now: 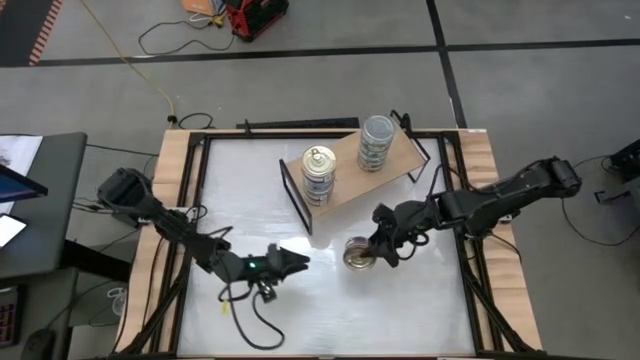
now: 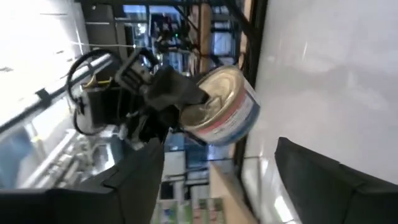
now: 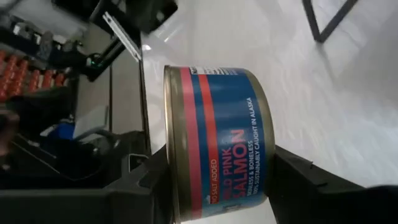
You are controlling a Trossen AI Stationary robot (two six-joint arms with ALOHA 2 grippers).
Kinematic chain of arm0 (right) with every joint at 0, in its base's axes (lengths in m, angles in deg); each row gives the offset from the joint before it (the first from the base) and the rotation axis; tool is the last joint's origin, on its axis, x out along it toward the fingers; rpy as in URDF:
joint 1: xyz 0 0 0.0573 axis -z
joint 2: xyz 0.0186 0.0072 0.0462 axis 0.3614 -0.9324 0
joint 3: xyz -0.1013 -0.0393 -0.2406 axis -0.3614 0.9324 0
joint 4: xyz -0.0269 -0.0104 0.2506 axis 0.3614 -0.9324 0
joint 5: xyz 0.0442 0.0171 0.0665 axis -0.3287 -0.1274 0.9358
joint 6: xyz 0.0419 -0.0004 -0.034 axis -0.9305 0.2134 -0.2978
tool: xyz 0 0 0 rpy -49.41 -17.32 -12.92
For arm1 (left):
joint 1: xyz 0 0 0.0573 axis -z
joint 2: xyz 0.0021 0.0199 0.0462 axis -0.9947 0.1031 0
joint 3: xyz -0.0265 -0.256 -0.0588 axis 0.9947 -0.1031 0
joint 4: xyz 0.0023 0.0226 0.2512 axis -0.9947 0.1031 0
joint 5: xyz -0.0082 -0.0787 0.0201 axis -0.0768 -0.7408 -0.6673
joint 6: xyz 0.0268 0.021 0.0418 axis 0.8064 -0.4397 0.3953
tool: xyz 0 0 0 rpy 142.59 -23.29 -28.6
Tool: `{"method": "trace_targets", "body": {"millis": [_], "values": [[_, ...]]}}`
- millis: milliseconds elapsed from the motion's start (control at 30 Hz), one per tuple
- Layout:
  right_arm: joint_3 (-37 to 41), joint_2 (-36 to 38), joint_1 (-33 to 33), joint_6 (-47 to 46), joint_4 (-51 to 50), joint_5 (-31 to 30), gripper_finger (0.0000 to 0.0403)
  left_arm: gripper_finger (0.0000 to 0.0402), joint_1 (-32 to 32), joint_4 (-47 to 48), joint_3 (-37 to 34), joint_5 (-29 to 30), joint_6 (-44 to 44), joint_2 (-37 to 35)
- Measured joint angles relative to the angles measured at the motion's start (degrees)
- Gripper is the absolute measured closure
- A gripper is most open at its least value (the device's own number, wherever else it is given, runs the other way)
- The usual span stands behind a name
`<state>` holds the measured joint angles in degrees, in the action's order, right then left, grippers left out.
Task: Stack canned seafood by type on shelf
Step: Stack the blue tuna can on top of the blue tuna can
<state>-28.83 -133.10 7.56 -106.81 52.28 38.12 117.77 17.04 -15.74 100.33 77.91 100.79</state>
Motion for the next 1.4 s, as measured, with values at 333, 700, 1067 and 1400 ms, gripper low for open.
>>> {"method": "trace_targets", "body": {"millis": [333,700,1067,1400], "values": [[-0.04,-1.48,0.25,-0.89,9.48,3.43,0.0187,0.0063,-2.17,-3.78,8.55,3.70,19.45,9.31],[-0.07,-1.42,0.24,-1.55,12.30,3.43,0.0187,0.0062,-5.08,-7.24,9.46,-0.67,25.68,10.69],[-0.06,-1.43,0.24,-2.01,13.89,3.43,0.0186,0.0062,-9.32,-8.45,9.46,-9.35,29.42,10.62],[-0.06,-1.39,0.66,-3.18,15.49,2.70,0.0186,0.0096,-10.84,-8.42,9.46,-17.35,25.66,10.62]]}}
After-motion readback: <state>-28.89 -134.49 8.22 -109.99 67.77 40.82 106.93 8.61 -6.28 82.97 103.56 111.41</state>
